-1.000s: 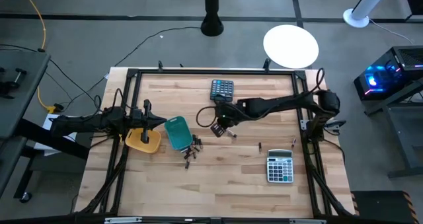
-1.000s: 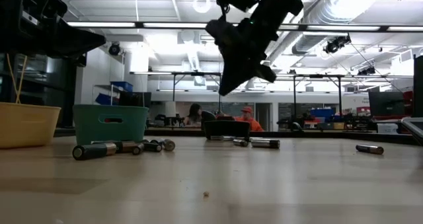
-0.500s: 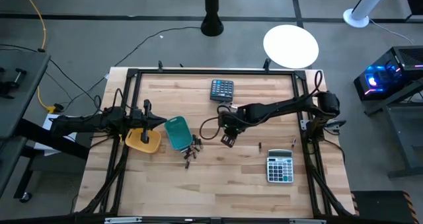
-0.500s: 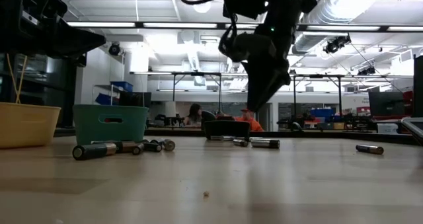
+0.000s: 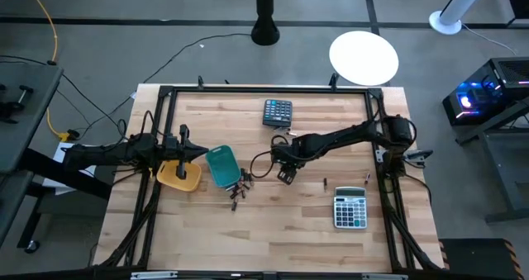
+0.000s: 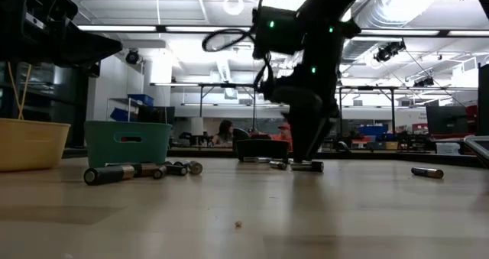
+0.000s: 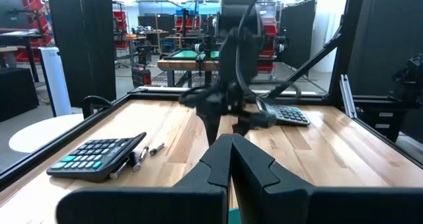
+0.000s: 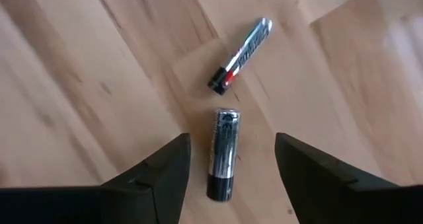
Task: Sort batteries
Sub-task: Put the silver battery into the green bin
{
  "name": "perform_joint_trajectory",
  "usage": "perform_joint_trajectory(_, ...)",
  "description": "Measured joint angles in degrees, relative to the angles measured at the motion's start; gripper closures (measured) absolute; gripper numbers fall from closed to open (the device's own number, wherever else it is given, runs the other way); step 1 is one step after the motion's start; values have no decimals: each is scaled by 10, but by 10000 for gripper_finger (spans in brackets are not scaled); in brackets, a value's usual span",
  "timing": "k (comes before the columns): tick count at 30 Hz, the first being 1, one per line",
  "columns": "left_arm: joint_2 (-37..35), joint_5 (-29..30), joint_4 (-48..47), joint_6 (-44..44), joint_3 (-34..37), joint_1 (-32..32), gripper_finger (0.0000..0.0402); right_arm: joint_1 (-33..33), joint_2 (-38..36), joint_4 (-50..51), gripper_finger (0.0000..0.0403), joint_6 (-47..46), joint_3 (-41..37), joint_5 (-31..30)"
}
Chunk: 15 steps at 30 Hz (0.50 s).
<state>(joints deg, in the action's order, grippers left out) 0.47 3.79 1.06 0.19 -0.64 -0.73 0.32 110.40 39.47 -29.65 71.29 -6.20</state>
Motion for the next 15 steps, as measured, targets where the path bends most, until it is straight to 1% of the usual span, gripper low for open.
perform_joint_trajectory(5,0,0,0,0,0,0,401,0,33,10,192,-13,4,0)
perform_joint_trajectory(7,0,0,0,0,0,0,401,1,42,15,207,-13,4,2)
perform_joint_trajectory(9,0,0,0,0,0,0,401,4,44,18,242,-12,4,3)
perform_joint_trajectory(13,0,0,0,0,0,0,401,11,28,24,364,-13,8,2)
perform_joint_trajectory(14,0,0,0,0,0,0,401,12,22,24,377,-13,10,2)
perform_joint_trajectory(15,0,0,0,0,0,0,401,12,15,31,380,-14,13,-1)
